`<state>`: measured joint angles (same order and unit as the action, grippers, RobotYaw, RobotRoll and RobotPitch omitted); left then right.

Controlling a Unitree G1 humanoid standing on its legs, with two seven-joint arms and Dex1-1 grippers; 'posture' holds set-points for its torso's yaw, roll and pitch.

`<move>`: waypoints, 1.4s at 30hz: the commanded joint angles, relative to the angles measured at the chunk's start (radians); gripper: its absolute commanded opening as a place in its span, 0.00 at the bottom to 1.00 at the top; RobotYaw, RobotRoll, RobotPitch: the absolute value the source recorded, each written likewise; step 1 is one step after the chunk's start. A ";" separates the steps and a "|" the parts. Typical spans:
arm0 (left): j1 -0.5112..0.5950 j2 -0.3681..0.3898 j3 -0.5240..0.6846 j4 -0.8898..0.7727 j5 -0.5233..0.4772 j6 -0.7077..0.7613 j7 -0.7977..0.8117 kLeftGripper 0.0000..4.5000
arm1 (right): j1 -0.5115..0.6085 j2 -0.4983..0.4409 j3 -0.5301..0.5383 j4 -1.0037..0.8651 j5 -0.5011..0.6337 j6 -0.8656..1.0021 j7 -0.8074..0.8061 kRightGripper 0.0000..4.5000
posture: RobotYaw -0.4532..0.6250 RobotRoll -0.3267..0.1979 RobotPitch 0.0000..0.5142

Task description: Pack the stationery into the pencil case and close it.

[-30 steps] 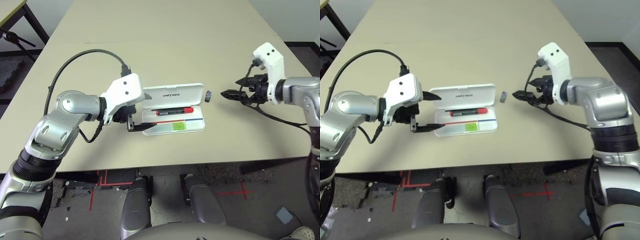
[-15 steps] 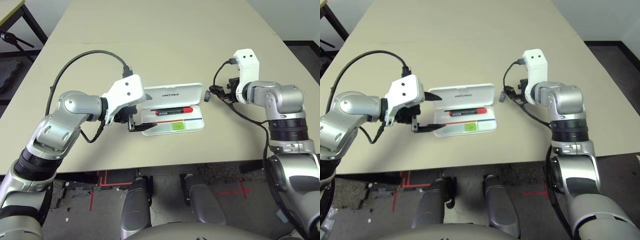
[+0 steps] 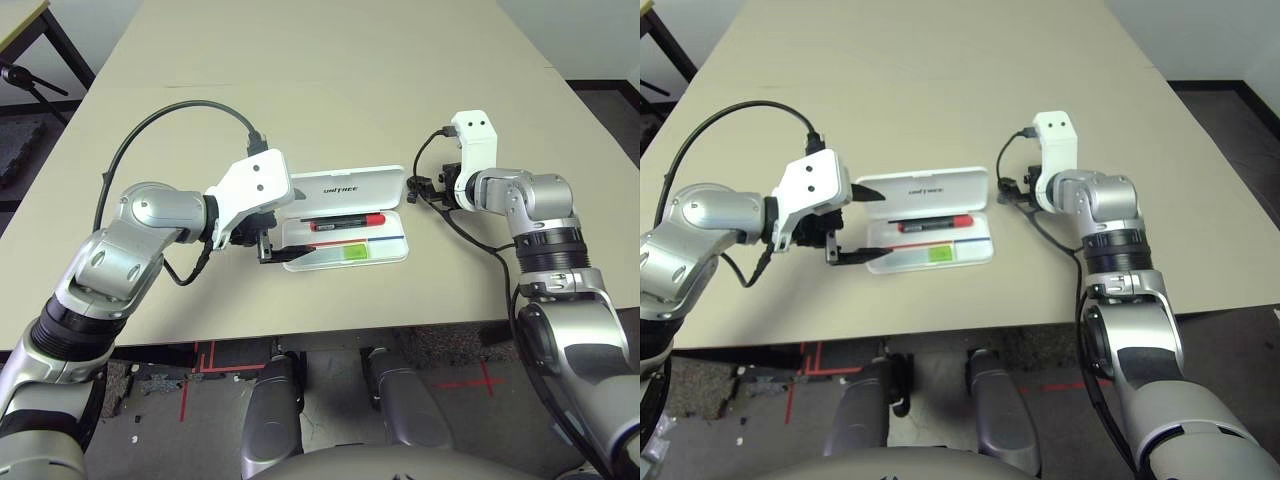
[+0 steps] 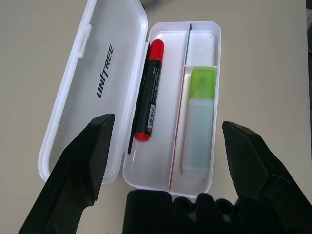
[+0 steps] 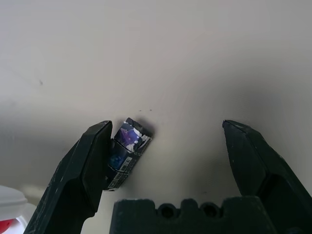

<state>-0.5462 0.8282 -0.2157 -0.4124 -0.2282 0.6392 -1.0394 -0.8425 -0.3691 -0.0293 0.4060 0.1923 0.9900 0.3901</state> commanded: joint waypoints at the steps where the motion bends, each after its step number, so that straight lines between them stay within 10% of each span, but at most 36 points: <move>1: -0.012 -0.003 -0.017 -0.005 0.005 0.005 0.002 1.00 | 0.015 -0.019 0.040 0.007 -0.003 0.037 0.042 0.97 | 0.34 0.62 0.37; 14: -0.018 -0.012 -0.025 0.011 0.013 -0.009 0.002 1.00 | 0.026 -0.169 0.089 -0.027 -0.008 -0.007 0.203 0.01 | 0.33 0.62 0.37; 28: -0.012 -0.025 -0.028 0.015 0.021 -0.014 0.005 1.00 | 0.096 -0.401 0.208 -0.025 -0.075 -0.563 0.684 0.01 | 0.33 0.62 0.37; 34: -0.011 -0.025 -0.027 0.021 0.022 -0.018 0.005 1.00 | 0.031 -0.348 0.176 0.008 -0.107 -0.377 0.549 0.01 | 0.33 0.62 0.37; 42: -0.010 -0.026 -0.032 0.023 0.026 -0.018 0.007 1.00 | -0.015 -0.142 0.013 -0.034 -0.066 -0.040 0.223 0.56 | 0.33 0.62 0.37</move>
<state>-0.5623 0.8016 -0.2359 -0.3809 -0.2117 0.6259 -1.0349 -0.8434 -0.5327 0.0278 0.3962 0.1075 0.8617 0.6789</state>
